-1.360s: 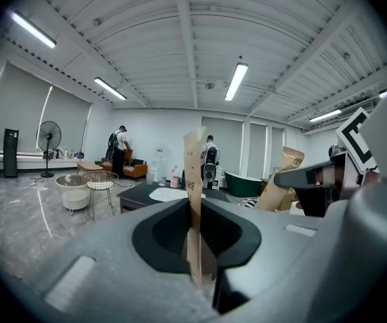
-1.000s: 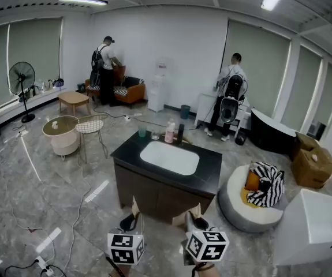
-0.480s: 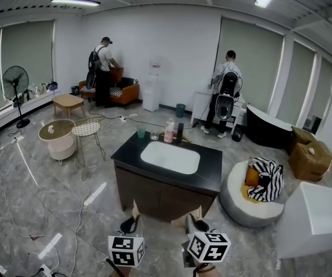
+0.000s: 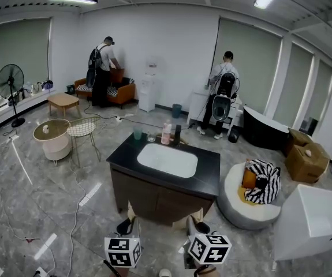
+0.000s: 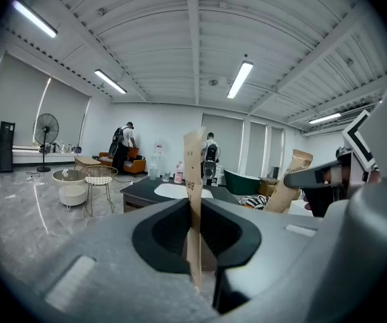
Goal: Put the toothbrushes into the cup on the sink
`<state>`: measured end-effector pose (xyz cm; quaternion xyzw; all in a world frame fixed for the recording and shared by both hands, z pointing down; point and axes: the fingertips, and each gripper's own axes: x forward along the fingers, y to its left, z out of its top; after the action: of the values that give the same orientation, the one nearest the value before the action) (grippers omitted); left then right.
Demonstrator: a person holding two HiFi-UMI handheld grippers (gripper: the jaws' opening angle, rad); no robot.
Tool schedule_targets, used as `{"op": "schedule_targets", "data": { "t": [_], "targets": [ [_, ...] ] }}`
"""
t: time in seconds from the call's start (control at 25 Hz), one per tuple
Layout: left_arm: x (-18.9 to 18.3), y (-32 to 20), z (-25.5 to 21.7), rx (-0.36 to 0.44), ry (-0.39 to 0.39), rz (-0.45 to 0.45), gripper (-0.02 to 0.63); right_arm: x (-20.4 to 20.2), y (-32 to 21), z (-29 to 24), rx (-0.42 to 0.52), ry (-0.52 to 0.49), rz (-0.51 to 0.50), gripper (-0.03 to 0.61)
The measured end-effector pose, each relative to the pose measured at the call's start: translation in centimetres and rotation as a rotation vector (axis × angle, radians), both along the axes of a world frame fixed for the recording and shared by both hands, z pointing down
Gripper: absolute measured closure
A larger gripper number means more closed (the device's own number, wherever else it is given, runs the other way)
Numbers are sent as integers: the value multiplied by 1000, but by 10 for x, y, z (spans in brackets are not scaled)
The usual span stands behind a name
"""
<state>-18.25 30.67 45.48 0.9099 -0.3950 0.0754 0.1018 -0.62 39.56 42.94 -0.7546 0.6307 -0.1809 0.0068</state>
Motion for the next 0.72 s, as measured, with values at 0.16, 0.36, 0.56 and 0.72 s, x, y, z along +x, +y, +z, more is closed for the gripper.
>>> {"op": "schedule_targets", "data": {
  "t": [0.16, 0.36, 0.56, 0.72],
  "targets": [
    [12, -18, 3, 3, 2, -11, 575, 14, -23, -1, 13, 12, -9, 548],
    [35, -48, -4, 28, -12, -26, 575, 40, -57, -6, 32, 0, -28, 548],
    [58, -82, -10, 37, -19, -69, 575, 64, -97, -11, 43, 9, -77, 548],
    [77, -104, -17, 50, -24, -95, 575, 87, -123, -17, 53, 9, -99, 548]
  ]
}}
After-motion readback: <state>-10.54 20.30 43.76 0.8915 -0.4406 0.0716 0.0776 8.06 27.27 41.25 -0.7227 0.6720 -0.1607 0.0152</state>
